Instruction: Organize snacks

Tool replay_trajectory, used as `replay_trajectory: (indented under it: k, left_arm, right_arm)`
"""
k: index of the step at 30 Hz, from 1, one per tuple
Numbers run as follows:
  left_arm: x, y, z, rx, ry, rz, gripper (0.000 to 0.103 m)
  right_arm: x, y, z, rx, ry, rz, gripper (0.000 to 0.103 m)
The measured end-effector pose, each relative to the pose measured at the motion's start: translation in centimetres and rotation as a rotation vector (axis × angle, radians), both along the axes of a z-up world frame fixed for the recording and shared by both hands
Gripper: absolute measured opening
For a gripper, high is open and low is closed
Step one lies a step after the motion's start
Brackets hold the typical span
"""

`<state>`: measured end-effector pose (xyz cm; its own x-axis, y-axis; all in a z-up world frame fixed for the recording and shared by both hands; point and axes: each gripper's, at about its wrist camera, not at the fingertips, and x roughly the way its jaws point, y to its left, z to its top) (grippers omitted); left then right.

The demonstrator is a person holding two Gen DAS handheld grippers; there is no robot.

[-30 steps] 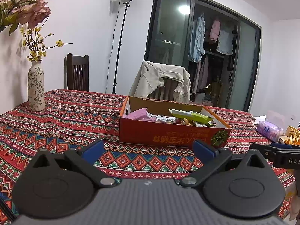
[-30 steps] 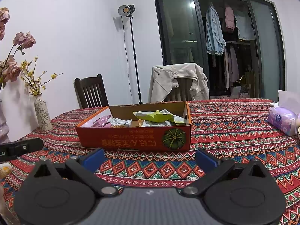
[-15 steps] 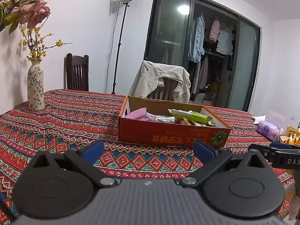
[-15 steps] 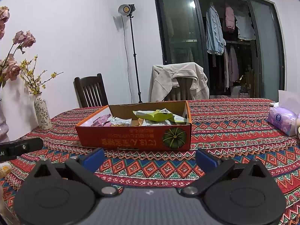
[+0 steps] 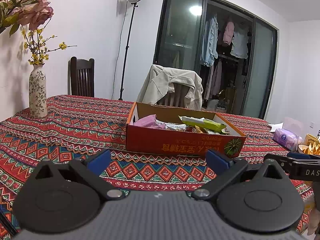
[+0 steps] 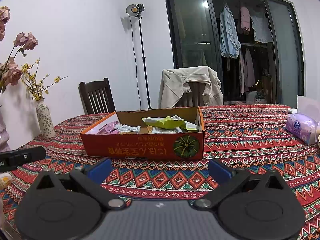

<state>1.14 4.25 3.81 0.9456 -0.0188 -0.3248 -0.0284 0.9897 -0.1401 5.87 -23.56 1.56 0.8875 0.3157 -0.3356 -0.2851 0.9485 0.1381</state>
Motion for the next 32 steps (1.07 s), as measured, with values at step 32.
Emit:
replay_trajectory:
  k: [32]
  left_arm:
    - [0.34,0.19,-0.53,-0.013,0.016,-0.007,0.103]
  right_arm:
    - [0.02,-0.13,-0.73,-0.007,0.015,0.002,0.103]
